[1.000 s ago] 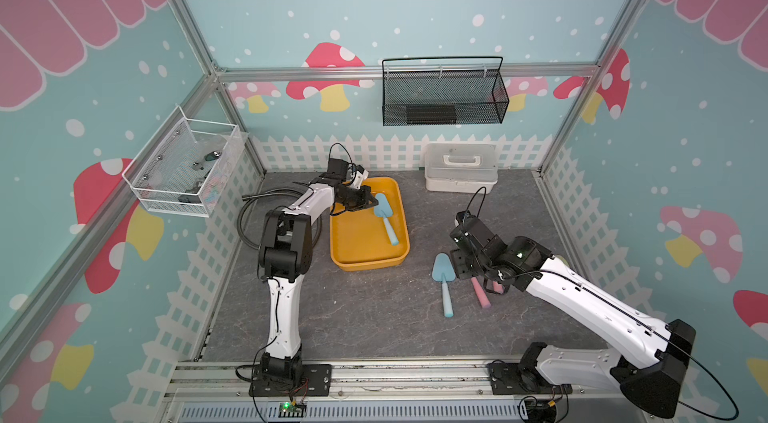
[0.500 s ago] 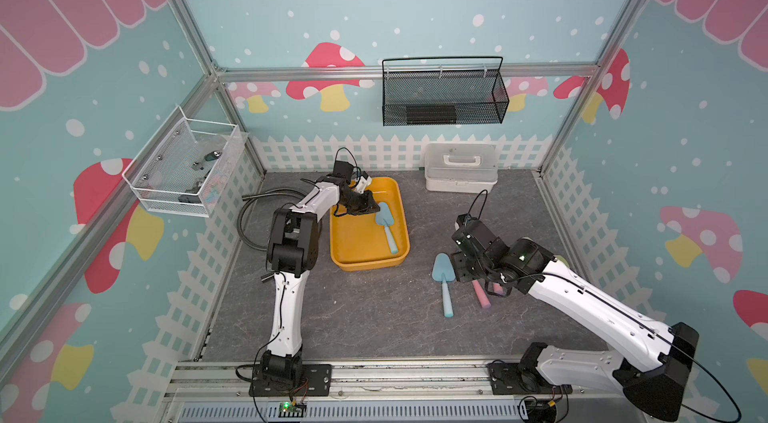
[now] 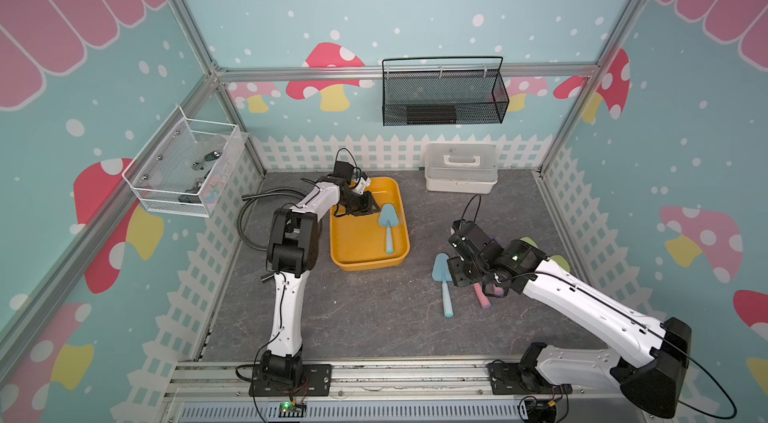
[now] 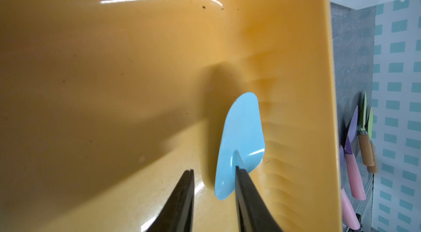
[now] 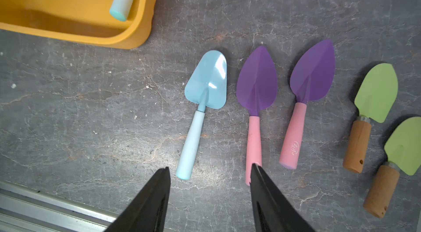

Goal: Put the shovel into the storage box
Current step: Place the shovel in the storage box, then pick up the shovel from the center of the board.

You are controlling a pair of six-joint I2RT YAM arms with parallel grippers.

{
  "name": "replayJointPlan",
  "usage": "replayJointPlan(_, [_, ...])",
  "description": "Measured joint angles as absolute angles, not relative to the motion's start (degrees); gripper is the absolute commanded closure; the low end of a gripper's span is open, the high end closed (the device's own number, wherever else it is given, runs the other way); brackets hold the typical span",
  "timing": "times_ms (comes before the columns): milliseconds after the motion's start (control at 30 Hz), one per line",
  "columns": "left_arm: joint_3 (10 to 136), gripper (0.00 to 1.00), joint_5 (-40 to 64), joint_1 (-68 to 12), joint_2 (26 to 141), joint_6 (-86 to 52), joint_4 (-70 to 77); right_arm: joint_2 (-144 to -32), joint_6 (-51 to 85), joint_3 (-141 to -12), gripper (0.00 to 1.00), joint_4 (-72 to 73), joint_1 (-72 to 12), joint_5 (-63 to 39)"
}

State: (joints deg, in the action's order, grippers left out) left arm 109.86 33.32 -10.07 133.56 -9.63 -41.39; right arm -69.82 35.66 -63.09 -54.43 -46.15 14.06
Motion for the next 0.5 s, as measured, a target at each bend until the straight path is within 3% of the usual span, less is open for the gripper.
replayJointPlan(333, [105.9,0.64,33.5,-12.8,111.2,-9.7,-39.9,-73.9,37.5,-52.2,0.39,-50.5,-46.2,6.3])
replayJointPlan(500, [93.9,0.60,34.8,-14.0,99.0,-12.0,-32.9,-77.8,37.8,-50.8,0.38,-46.0,-46.2,1.9])
